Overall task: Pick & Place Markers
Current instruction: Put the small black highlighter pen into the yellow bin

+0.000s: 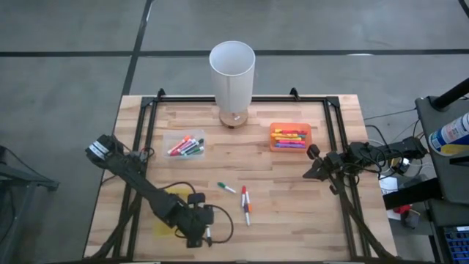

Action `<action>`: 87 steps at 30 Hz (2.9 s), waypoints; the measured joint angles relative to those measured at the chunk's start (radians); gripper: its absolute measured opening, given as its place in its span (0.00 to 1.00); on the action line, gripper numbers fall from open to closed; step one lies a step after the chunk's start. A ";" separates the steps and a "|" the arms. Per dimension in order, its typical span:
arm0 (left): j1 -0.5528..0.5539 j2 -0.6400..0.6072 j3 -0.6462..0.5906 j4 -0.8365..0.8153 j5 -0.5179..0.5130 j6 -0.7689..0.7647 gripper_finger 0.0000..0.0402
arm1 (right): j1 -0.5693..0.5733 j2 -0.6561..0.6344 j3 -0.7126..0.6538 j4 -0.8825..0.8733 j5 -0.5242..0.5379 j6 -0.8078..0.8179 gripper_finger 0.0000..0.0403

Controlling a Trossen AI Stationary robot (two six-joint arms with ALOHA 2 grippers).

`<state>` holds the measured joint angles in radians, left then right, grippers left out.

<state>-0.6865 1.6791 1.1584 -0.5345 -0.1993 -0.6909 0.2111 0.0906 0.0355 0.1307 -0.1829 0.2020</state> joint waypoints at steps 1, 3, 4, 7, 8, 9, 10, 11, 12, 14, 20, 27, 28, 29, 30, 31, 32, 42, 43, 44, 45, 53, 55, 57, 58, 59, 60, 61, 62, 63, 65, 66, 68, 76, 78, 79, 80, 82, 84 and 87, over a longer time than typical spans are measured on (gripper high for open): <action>0.000 0.000 0.000 0.000 0.008 0.018 0.26 | 0.000 0.000 0.000 0.000 0.000 0.000 0.02; 0.004 0.000 0.000 -0.001 0.037 0.064 0.26 | 0.000 0.000 0.000 0.000 0.000 0.000 0.02; 0.005 0.000 0.000 -0.001 0.052 0.086 0.26 | 0.000 0.000 0.000 0.000 0.000 0.000 0.02; 0.008 0.000 0.000 -0.004 0.061 0.183 0.26 | 0.000 0.000 0.000 0.000 0.000 0.000 0.02; 0.009 0.000 0.000 -0.006 0.062 0.227 0.26 | 0.000 0.000 0.000 0.000 0.000 0.000 0.02; 0.011 0.000 0.000 -0.006 0.063 0.274 0.26 | 0.000 0.000 0.000 0.000 0.000 0.000 0.02; 0.011 0.000 0.000 -0.006 0.064 0.324 0.26 | 0.000 -0.001 0.000 0.000 0.000 0.000 0.02; 0.011 0.000 0.000 -0.006 0.069 0.375 0.26 | 0.000 -0.001 0.000 0.000 0.000 0.000 0.02; 0.011 0.000 0.000 -0.009 0.084 0.433 0.26 | 0.000 -0.001 0.000 0.000 0.000 0.000 0.02; 0.010 0.000 0.000 -0.031 0.113 0.541 0.26 | 0.000 -0.001 0.000 0.000 0.000 0.000 0.02; -0.005 0.008 -0.006 -0.026 0.129 0.837 0.26 | 0.000 -0.001 0.000 0.000 0.000 0.000 0.02; -0.004 0.049 -0.007 0.042 0.120 0.961 0.26 | 0.000 -0.001 0.000 0.000 0.000 0.000 0.02; -0.004 0.059 -0.007 0.053 0.120 0.966 0.26 | 0.000 -0.001 0.000 0.000 0.000 0.000 0.02; -0.004 0.070 -0.007 0.065 0.121 0.971 0.26 | 0.000 -0.001 0.000 0.000 0.000 0.000 0.02; -0.007 0.081 -0.007 0.069 0.121 0.982 0.26 | 0.000 -0.001 0.000 0.000 0.000 0.000 0.02; -0.009 0.094 -0.007 0.068 0.121 0.995 0.26 | 0.000 -0.001 0.000 0.000 0.000 0.000 0.02; -0.009 0.108 -0.008 0.067 0.121 1.009 0.26 | 0.000 -0.001 0.000 0.000 0.000 0.000 0.02; -0.010 0.184 -0.008 0.083 0.109 1.036 0.26 | 0.000 0.000 0.000 0.000 0.000 0.000 0.02; -0.011 0.184 -0.008 0.082 0.106 1.037 0.26 | 0.000 0.000 0.000 0.000 0.000 0.000 0.02; -0.011 0.184 -0.008 0.082 0.105 1.037 0.26 | 0.000 0.000 0.000 0.000 0.000 0.000 0.02; -0.010 0.183 -0.008 0.082 0.107 1.037 0.26 | 0.000 0.000 0.000 0.000 0.000 0.000 0.02; -0.011 0.150 -0.009 0.064 0.104 1.026 0.26 | 0.000 0.000 0.000 0.000 0.000 0.000 0.02; -0.012 0.122 -0.009 0.052 0.099 1.010 0.26 | 0.000 0.000 0.000 0.000 0.000 0.000 0.02; -0.012 0.100 -0.009 0.047 0.093 1.004 0.26 | 0.000 0.000 0.000 0.000 0.000 0.000 0.02; -0.013 0.090 -0.009 0.043 0.091 1.005 0.26 | 0.000 0.000 0.000 0.000 0.000 0.000 0.02; -0.013 0.079 -0.009 0.041 0.090 1.005 0.26 | 0.000 0.000 0.000 0.000 0.000 0.000 0.02; -0.013 0.068 -0.009 0.041 0.090 1.004 0.26 | 0.000 0.000 0.000 0.000 0.000 0.000 0.02; -0.013 0.054 -0.006 0.036 0.090 1.001 0.26 | 0.000 0.000 0.000 0.000 0.000 0.000 0.02; -0.013 0.042 -0.002 0.031 0.092 0.987 0.26 | 0.000 0.000 0.000 0.000 0.000 0.000 0.02; -0.013 0.034 0.003 0.031 0.097 0.967 0.26 | 0.000 0.000 0.000 0.000 0.000 0.000 0.02; -0.013 0.028 0.017 0.038 0.126 0.914 0.26 | 0.000 0.000 0.000 0.000 0.000 0.000 0.02; -0.013 0.028 0.023 0.042 0.146 0.894 0.26 | 0.000 0.000 0.000 0.000 0.000 0.000 0.02; -0.013 0.039 0.038 0.047 0.186 0.869 0.26 | 0.000 0.000 0.000 0.000 0.000 0.000 0.02; -0.008 0.119 0.040 0.063 0.199 0.849 0.26 | 0.000 0.003 0.000 0.000 0.000 0.000 0.02; -0.007 0.139 0.040 0.067 0.176 0.850 0.26 | 0.000 0.003 0.000 -0.001 0.000 0.000 0.02; -0.006 0.143 0.040 0.076 0.158 0.850 0.26 | 0.000 0.003 0.000 -0.001 0.000 0.000 0.02; -0.005 0.146 0.040 0.084 0.144 0.850 0.26 | 0.000 0.003 0.000 -0.001 0.000 0.000 0.02; -0.001 0.151 0.040 0.103 0.135 0.843 0.26 | 0.000 0.003 0.000 -0.001 0.000 0.000 0.02; 0.001 0.161 0.040 0.118 0.133 0.829 0.26 | 0.000 0.003 0.000 -0.001 0.000 0.000 0.02; 0.002 0.179 0.039 0.124 0.133 0.828 0.26 | 0.000 0.003 0.000 0.000 0.000 0.000 0.02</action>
<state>-0.6842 1.8582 1.1976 -0.4107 -0.0662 0.1371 0.2111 0.0937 0.0353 0.1302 -0.1829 0.2020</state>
